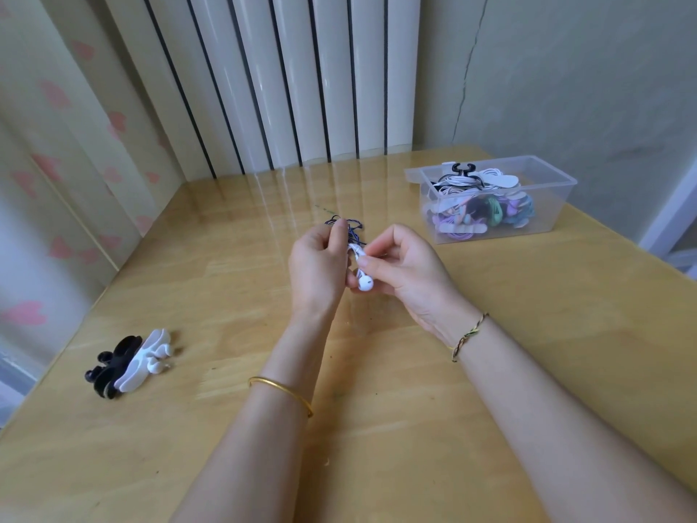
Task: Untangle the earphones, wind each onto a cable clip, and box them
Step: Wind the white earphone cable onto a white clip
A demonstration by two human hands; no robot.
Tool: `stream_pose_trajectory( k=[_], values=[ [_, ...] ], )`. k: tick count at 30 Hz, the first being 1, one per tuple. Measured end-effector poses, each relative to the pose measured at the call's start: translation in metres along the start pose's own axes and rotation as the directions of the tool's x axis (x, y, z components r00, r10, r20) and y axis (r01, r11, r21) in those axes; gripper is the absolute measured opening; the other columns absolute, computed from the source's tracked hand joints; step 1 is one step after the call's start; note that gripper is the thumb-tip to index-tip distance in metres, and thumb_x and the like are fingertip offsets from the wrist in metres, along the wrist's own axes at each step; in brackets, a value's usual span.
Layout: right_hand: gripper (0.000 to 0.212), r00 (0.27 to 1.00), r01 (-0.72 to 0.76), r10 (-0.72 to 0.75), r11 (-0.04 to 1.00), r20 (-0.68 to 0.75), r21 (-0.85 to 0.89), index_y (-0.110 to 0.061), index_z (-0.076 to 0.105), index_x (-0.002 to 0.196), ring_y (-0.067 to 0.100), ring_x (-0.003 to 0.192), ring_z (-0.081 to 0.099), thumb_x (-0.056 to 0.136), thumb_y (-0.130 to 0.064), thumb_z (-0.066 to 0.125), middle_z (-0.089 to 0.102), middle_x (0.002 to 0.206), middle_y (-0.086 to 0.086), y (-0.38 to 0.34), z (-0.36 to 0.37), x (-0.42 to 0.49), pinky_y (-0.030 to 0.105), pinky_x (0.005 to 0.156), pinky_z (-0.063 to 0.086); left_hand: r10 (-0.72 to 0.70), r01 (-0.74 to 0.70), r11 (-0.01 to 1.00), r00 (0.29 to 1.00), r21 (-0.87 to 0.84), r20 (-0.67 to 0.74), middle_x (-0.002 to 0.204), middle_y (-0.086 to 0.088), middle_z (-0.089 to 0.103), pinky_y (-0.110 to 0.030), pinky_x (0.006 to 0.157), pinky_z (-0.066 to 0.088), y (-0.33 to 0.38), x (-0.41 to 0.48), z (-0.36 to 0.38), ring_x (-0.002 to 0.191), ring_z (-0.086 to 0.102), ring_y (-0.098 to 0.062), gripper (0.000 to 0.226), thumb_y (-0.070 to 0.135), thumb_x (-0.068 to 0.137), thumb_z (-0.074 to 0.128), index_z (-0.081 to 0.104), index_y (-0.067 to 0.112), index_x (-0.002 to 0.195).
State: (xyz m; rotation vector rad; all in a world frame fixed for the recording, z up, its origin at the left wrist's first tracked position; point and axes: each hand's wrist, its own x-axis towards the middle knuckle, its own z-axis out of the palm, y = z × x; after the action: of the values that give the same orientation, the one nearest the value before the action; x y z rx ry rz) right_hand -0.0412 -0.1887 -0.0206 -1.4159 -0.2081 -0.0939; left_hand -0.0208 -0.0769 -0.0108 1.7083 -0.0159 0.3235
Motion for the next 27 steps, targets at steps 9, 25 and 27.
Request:
stream_pose_trajectory(
  k=[9, 25, 27],
  values=[
    [0.02, 0.995, 0.043, -0.06, 0.974, -0.074, -0.221, -0.009, 0.048, 0.077, 0.019, 0.059, 0.061, 0.087, 0.004, 0.061, 0.062, 0.07, 0.012, 0.001, 0.005, 0.0, 0.029, 0.053, 0.05, 0.002, -0.002, 1.0, 1.0, 0.005, -0.019, 0.033, 0.007, 0.041, -0.026, 0.045, 0.032, -0.001, 0.003, 0.0, 0.033, 0.042, -0.013, 0.044, 0.026, 0.099, 0.048, 0.041, 0.015, 0.057],
    [0.021, 0.975, 0.035, -0.099, 0.953, -0.2, -0.3, -0.01, 0.047, 0.076, 0.006, 0.055, 0.061, 0.084, 0.003, 0.061, 0.064, 0.064, 0.008, 0.011, 0.044, 0.004, 0.032, 0.066, 0.053, -0.199, 0.188, 0.976, 0.974, 0.108, 0.107, 0.085, 0.001, 0.065, -0.018, 0.051, 0.043, 0.012, -0.003, -0.058, 0.07, 0.06, -0.009, 0.016, 0.01, 0.094, 0.048, 0.059, 0.015, 0.104],
    [0.023, 0.984, 0.017, -0.066, 0.96, -0.165, -0.281, -0.011, 0.046, 0.075, 0.002, 0.053, 0.06, 0.085, 0.004, 0.06, 0.063, 0.061, 0.003, 0.012, 0.051, 0.002, 0.028, 0.064, 0.052, -0.135, 0.082, 0.94, 0.981, 0.33, 0.142, 0.095, 0.0, 0.067, -0.023, 0.058, 0.049, 0.012, -0.001, -0.073, 0.079, 0.061, -0.012, 0.024, 0.003, 0.089, 0.047, 0.063, 0.016, 0.102]
  ],
)
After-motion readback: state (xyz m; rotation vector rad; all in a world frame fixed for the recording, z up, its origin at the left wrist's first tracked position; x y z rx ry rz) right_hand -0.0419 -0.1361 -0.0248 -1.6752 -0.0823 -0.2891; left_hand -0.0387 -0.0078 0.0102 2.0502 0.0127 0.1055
